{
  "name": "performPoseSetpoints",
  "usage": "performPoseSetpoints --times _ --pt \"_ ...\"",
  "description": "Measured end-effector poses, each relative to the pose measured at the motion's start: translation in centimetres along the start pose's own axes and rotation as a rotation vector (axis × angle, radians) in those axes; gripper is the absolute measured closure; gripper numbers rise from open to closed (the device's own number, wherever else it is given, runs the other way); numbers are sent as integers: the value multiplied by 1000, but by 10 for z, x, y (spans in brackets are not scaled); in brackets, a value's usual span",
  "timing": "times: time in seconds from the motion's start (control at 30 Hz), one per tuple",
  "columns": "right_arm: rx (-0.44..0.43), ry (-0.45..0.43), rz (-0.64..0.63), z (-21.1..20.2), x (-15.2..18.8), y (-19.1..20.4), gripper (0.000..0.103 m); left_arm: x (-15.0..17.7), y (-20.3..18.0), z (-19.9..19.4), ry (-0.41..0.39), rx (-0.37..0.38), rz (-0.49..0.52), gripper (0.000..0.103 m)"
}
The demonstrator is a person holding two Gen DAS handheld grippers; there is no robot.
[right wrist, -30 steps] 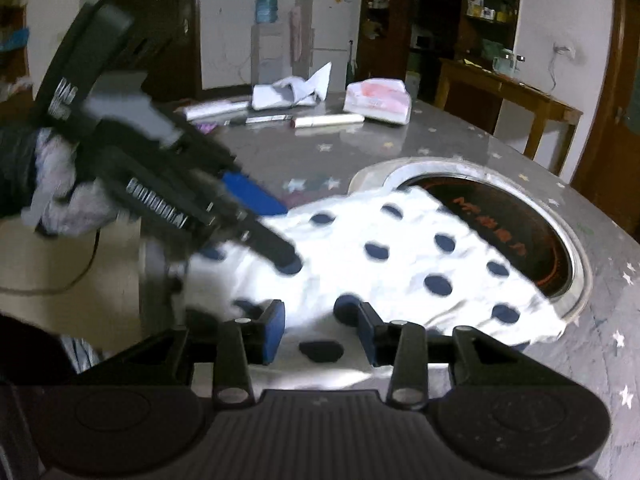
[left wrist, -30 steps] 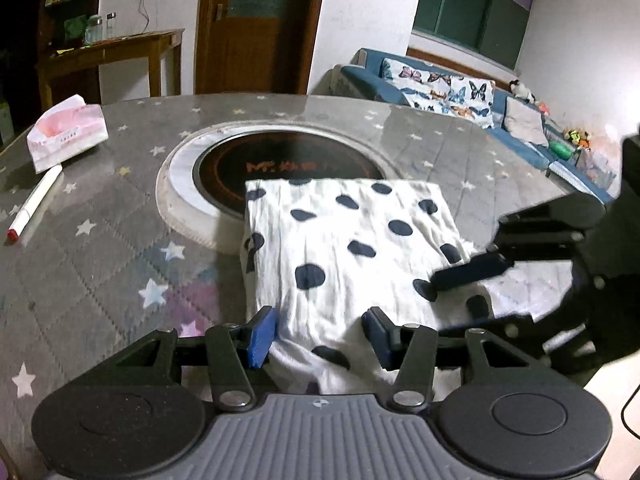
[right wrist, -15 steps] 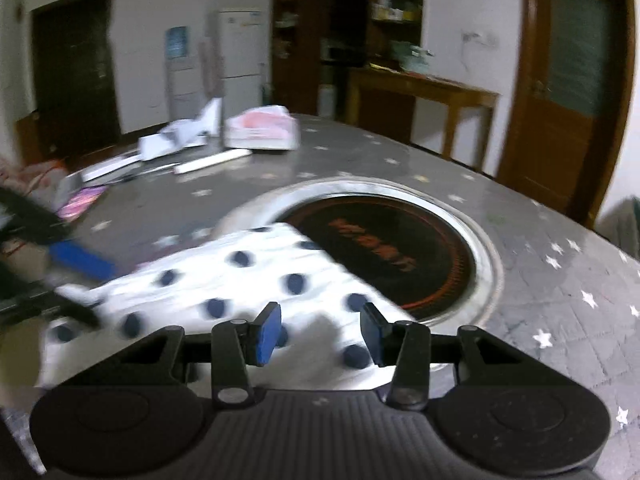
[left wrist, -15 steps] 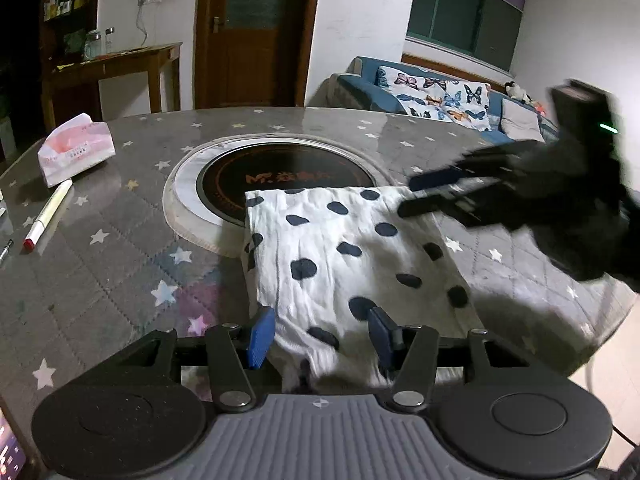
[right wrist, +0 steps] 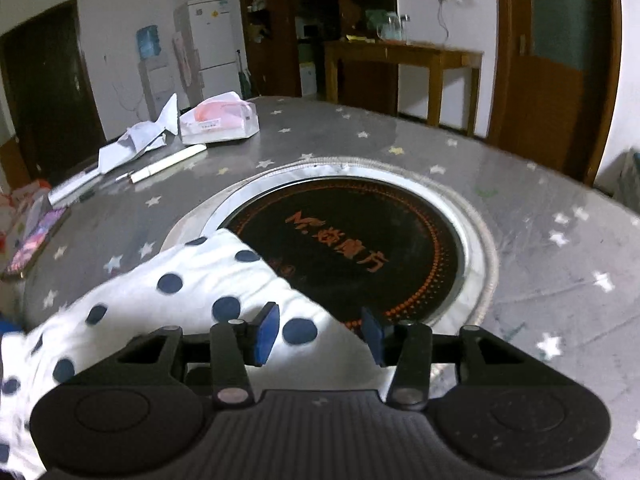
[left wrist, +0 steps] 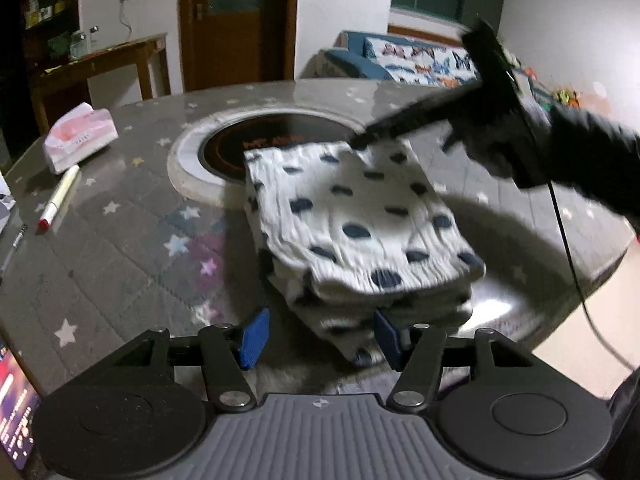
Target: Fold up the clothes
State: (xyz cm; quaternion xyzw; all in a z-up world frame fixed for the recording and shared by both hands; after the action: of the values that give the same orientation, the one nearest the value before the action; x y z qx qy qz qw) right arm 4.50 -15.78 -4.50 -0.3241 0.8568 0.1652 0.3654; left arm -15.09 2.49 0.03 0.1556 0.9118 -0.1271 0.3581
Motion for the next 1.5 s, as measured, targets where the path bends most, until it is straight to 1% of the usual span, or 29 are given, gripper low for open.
performPoseSetpoints --times 0.2,0.27,0.33,0.4,0.5,0.53,0.6,0.67,0.8,0.87,1.03,1.13,1.2,1.3,1.33,1.37,1.4,1.47,1.5 --pt "-79 68 95 19 6 -10 59 4 3 9 13 11 -12 42" --pt "-95 74 106 16 9 -11 68 4 5 11 15 18 -14 43" --pt "-94 75 114 12 10 -12 86 3 5 13 15 23 -9 45" --pt "-88 73 119 6 12 -14 93 2 7 15 12 25 -7 49" --pt "-43 63 112 -9 19 -16 96 -2 13 19 5 17 -9 53" --pt "-26 57 118 -15 22 -19 96 -4 14 21 2 13 -10 56" --pt "11 46 136 -30 31 -27 96 -9 17 25 -4 4 -12 58" --pt "57 35 155 -46 42 -35 97 -18 19 33 -13 5 -11 65" --pt "167 24 200 -79 68 -55 97 -44 19 59 -22 29 -10 70" --pt "228 16 219 -95 81 -64 97 -59 15 75 -25 50 -8 77" --pt "363 3 314 -132 114 -89 97 -99 -10 113 -32 103 47 77" --pt "424 2 377 -152 136 -103 96 -113 -21 128 -17 118 88 74" --pt "448 -2 400 -163 146 -105 94 -118 -19 131 -7 109 96 74" --pt "487 -27 399 -178 150 -105 90 -125 -12 128 0 81 97 74" --pt "501 -41 393 -182 148 -104 88 -129 -10 123 -12 73 93 74" --pt "508 -58 385 -184 143 -104 88 -134 -9 119 -25 66 89 75" --pt "503 -74 378 -185 136 -103 87 -140 -10 114 -44 69 83 75" --pt "476 -101 363 -181 123 -100 83 -151 -21 107 -77 95 94 75" --pt "459 -108 356 -177 116 -98 76 -156 -27 104 -93 109 101 75"
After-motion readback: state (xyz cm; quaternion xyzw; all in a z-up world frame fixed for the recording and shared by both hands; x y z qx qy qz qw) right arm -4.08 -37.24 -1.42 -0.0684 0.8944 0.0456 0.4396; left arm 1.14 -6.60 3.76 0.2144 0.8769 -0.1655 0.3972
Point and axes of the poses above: each gripper's, at about its wrist camera, not at the fingertips, and z roughly the way its jaws point, y to its left, x to its underside, the point moved 6 cm from there along z, roughly the way its jaws point, and after that the axes turned 7 degrees about x, right-handed, at the moved point
